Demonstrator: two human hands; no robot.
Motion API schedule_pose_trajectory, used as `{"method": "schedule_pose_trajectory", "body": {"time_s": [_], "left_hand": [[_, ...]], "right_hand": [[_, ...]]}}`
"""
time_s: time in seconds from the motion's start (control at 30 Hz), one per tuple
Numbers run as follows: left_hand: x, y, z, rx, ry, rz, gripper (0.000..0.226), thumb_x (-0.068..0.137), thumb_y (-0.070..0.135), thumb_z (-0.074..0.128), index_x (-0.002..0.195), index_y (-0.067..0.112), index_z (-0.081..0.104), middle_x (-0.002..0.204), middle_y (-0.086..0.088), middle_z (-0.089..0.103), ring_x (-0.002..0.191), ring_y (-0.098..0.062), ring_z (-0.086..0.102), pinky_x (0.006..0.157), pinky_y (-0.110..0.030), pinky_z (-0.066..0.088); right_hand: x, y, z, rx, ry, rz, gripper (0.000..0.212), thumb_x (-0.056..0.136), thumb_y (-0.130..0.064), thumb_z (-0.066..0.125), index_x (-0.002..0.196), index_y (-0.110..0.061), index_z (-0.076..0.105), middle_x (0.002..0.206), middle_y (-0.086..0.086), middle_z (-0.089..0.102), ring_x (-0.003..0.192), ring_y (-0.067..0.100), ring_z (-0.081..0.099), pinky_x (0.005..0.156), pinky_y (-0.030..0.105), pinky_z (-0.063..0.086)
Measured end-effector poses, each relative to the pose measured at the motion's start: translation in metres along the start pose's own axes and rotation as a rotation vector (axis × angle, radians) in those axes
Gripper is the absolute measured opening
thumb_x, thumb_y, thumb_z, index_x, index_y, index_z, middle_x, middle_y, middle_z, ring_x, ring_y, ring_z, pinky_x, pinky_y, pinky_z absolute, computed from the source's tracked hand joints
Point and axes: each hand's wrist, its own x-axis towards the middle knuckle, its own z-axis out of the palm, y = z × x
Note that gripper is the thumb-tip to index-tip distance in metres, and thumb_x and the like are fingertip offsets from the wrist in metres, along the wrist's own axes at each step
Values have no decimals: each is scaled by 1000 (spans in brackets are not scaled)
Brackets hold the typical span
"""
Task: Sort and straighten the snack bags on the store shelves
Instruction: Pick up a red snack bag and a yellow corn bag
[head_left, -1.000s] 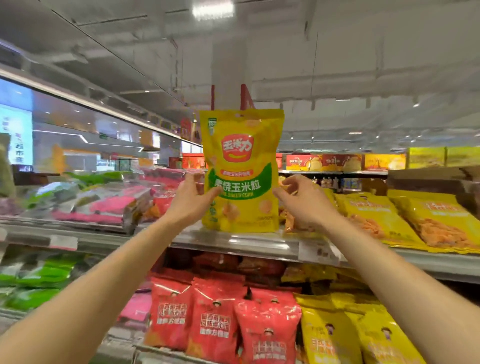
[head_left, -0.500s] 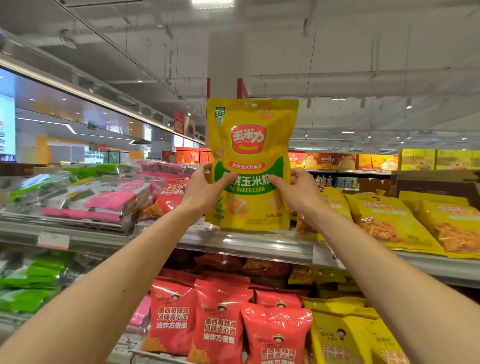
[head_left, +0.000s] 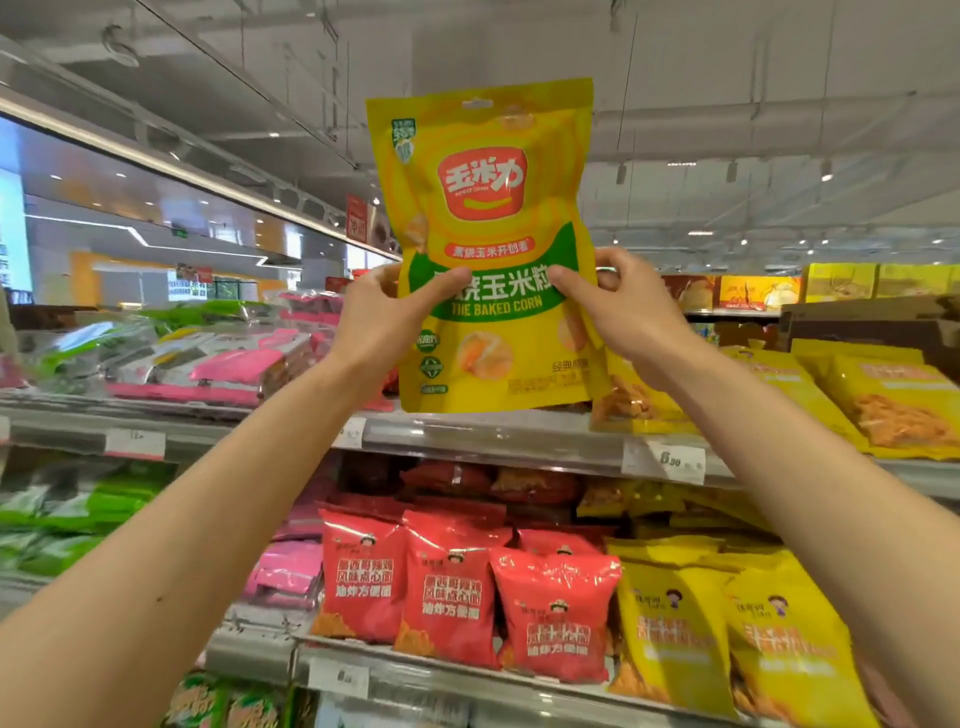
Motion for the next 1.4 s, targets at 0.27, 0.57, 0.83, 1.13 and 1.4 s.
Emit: {"method": "schedule_pose_trajectory", "body": {"time_s": [0.27,0.57,0.83,1.13,1.4], "left_hand": [[-79,-21,45,-138,-54,-71,63,73,45,87,123,19,59,107,11,75,94,2,72,84,-27,56],[-193,-23,129,-232,-235,-181,58,77,31,86,125,11,61,110,4,77,100,-10,74,87,-31,58],[-322,-5,236,-219,-403,-320,58,63,34,87,114,15,69,102,6,79,93,-9,75,76,-22,59],[-456,-32,321,-152,-519,-655,50,59,34,87,104,19,71,101,2,80,95,-17,76,86,-38,59],[-486,-86,344,-130,-522,-800,50,66,40,85,111,22,72,109,5,78,104,-15,74,99,-46,55]], "right_hand": [[-90,32,-45,-3,66,71,35,95,-27,71,124,-9,61,102,-5,78,89,6,76,73,30,62],[-205,60,-146,-47,97,178,26,95,-19,71,118,-11,62,99,-8,79,95,6,75,79,22,58],[-319,102,-278,-44,41,347,23,95,-15,69,116,-8,59,97,-6,78,78,0,74,60,14,54],[-435,190,-371,42,-91,713,20,93,-19,73,108,-14,62,102,0,79,84,12,76,66,32,60],[-461,259,-359,100,-128,813,9,94,-16,71,102,-17,68,99,-1,80,83,36,75,73,44,64]]}}
